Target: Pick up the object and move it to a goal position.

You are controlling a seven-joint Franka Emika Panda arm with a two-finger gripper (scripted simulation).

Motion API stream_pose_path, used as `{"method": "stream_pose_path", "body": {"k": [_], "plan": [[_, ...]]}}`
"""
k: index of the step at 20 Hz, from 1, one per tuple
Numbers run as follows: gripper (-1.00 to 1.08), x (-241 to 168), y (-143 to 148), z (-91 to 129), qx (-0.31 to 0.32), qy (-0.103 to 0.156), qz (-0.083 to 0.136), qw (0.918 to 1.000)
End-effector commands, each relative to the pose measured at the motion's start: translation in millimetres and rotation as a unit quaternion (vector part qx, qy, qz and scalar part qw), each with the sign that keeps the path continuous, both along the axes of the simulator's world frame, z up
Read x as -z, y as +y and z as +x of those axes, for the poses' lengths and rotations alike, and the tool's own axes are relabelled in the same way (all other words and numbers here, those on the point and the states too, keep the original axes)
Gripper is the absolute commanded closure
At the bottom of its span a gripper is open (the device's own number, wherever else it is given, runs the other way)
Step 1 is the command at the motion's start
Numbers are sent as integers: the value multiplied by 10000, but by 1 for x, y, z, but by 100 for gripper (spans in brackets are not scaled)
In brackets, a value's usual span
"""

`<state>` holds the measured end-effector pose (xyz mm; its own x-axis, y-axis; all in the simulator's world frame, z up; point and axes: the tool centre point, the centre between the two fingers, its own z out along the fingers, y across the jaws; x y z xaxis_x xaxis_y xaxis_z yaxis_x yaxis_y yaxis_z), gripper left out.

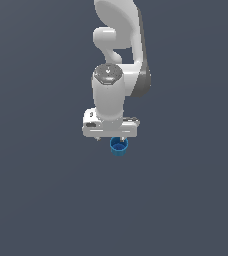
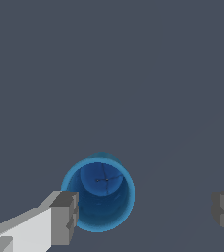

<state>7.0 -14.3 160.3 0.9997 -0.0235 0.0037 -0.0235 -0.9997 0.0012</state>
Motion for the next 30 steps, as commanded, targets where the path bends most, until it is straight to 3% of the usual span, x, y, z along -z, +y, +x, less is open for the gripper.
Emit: {"method": "stream_pose_path", "body": {"k": [1, 18, 30], "plan": [[-20, 0, 0, 0, 0, 0, 0, 10000], [-20, 5, 5, -1, -317, 58, 50, 9995], [-20, 35, 2, -8, -1256, 205, 221, 9916]]}}
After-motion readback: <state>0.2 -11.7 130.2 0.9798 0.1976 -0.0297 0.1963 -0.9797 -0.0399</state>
